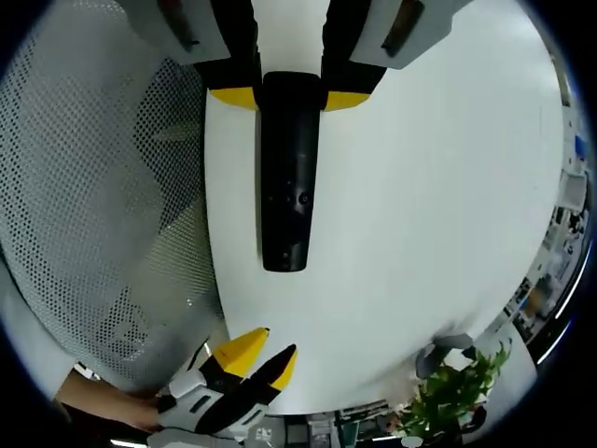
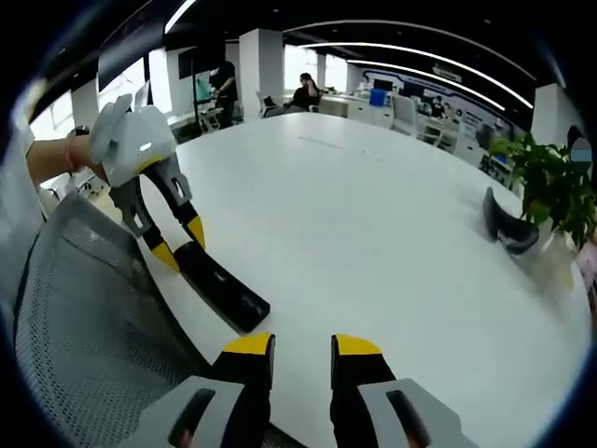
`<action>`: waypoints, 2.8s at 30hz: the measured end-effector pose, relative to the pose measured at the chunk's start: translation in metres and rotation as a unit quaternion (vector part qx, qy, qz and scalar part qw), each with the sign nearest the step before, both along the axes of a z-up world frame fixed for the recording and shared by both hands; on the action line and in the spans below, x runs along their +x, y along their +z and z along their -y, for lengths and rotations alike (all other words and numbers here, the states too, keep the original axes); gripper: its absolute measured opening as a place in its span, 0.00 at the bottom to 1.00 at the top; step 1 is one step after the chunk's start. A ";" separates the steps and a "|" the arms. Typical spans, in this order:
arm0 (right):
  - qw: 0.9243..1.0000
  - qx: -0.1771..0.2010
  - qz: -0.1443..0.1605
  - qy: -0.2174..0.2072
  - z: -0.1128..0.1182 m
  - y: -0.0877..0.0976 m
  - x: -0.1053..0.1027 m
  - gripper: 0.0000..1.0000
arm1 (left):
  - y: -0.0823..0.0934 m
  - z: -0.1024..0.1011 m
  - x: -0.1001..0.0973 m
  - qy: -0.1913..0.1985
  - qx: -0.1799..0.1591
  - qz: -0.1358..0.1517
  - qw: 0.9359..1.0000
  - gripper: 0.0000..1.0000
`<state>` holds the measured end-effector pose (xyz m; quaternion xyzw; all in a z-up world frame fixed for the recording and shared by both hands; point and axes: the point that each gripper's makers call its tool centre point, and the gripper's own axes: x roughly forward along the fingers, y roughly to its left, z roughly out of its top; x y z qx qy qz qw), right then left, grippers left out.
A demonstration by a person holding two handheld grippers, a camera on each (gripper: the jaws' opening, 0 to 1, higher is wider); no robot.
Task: Press the specified remote control buttons in sequence, fully releasing each button before pressing the next.
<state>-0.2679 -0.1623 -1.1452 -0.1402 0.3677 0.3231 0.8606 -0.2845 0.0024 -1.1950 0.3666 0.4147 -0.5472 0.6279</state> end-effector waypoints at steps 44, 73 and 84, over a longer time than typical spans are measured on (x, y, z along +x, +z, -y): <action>0.971 0.001 -0.119 0.206 -0.099 -0.032 -0.025 0.00 | 0.003 0.012 -0.007 0.005 -0.217 0.022 0.976 0.23; 0.966 -0.094 -0.114 0.214 -0.043 -0.037 -0.021 0.00 | 0.004 0.017 -0.010 0.000 -0.202 0.016 0.979 0.25; 0.961 -0.107 -0.105 0.231 -0.046 -0.037 -0.020 0.00 | 0.004 0.021 -0.015 -0.019 -0.202 0.017 0.979 0.24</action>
